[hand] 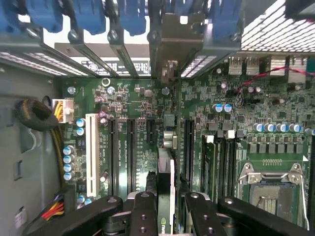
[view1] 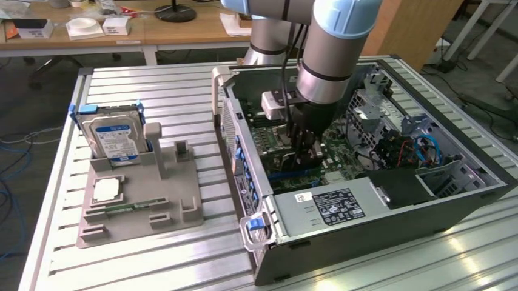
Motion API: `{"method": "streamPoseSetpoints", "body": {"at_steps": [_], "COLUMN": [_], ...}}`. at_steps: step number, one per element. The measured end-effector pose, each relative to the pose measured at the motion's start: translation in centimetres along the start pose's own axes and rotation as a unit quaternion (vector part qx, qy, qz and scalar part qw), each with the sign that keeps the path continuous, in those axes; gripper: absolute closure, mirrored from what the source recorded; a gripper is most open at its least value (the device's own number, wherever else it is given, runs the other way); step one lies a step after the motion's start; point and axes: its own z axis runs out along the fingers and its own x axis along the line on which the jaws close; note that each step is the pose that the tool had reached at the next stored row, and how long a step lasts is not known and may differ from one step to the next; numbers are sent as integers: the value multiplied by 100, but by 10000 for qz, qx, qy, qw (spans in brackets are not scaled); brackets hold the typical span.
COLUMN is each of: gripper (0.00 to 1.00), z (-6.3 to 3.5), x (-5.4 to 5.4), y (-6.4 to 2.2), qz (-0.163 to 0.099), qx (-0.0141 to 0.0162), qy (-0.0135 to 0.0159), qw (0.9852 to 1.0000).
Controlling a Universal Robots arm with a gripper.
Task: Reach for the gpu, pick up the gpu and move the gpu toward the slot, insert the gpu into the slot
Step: 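Insert the gpu into the slot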
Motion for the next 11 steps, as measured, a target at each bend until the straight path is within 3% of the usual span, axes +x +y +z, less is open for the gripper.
{"method": "streamPoseSetpoints", "body": {"at_steps": [11], "gripper": [73], "z": [0], "x": [-13], "y": [0], "qz": [-1], "qx": [-2], "qy": [1], "qw": [10000]}}
